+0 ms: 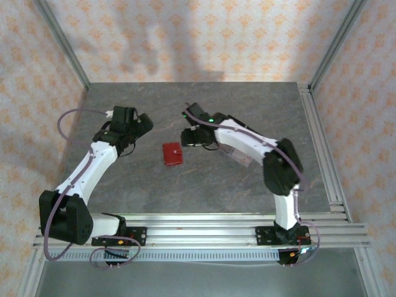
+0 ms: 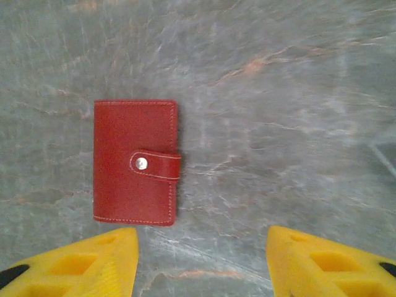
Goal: Put the credit cards into the card holder
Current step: Pick up the card holder from the center of the table.
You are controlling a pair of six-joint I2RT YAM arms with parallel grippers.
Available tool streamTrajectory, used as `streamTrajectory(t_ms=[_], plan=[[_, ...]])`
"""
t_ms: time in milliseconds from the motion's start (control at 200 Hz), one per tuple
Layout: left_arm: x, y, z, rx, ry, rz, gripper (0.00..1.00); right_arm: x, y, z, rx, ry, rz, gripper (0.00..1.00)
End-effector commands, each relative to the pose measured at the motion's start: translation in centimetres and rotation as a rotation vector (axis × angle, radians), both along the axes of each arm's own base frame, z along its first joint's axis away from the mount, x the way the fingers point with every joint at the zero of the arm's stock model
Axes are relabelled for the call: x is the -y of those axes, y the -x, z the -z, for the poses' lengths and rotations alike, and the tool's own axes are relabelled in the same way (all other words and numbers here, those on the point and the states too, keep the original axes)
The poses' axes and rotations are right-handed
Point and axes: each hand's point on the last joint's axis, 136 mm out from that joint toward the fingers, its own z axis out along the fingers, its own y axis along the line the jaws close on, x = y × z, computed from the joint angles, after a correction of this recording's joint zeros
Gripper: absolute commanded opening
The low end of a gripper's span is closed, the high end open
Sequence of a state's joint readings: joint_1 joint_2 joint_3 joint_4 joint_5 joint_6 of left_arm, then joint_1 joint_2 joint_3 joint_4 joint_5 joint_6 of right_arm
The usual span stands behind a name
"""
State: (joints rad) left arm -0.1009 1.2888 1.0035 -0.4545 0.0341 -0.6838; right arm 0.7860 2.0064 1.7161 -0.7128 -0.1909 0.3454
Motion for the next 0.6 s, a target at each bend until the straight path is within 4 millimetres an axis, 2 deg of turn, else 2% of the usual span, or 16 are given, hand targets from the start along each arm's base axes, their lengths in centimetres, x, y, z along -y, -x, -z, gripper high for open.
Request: streamTrajectory(t_ms=[0,120,230,596], plan=[[-1.8,1.9,1.3,-0.043,0.055,-0.059,1.00,-0.2,0.0,1.4,0.005,0.187,-0.042,0.55],[-2.8,2.7,2.8,-0.072,0.095,-0.105,1.00,-1.7,-0.7,3.2,0.018,0.305,-0.071,0.52],[-3.1,3.0,3.6,-0.076,0.122,-0.123,1.00,-2.6,-1.3,4.1,0.036,0.370,-0.084,0.50],[-3.8,3.5,4.7,-0.100,0.128,-0.141,1.00,-5.0,-1.6,5.7,0.033,0.348,-0.101,0.49]])
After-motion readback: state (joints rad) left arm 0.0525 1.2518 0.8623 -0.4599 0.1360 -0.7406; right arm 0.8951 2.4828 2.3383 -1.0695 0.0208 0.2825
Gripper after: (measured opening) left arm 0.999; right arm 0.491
